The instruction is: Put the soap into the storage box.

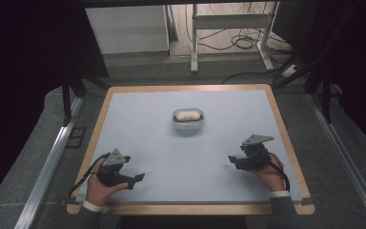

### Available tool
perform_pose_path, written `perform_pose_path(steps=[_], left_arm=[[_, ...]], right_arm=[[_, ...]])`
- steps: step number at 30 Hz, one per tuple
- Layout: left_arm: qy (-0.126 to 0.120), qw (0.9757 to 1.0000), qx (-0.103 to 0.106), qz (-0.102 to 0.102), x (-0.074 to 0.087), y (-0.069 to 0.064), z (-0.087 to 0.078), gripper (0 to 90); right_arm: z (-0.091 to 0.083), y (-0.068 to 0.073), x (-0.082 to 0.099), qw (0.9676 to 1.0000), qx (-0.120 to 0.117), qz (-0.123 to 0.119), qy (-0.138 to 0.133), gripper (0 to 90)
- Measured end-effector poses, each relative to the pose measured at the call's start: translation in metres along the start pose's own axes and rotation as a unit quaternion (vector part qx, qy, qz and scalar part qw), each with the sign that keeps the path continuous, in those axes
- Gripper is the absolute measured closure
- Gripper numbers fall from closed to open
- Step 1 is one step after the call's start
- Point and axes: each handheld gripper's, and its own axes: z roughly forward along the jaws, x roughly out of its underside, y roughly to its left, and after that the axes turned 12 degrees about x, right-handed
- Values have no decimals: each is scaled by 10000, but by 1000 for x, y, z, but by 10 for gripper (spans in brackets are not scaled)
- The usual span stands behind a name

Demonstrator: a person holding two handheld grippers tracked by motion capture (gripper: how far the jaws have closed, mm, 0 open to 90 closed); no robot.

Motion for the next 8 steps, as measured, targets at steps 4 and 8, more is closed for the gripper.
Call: perform_pose_path(steps=[4, 8], left_arm=[[-16, 10000, -2, 4, 0, 0, -1, 103], [-26, 10000, 3, 4, 0, 0, -1, 103]], right_arm=[[1, 0, 3, 10000, 26, 6, 23, 310], [-1, -1, 3, 9999, 61, 119, -83, 288]])
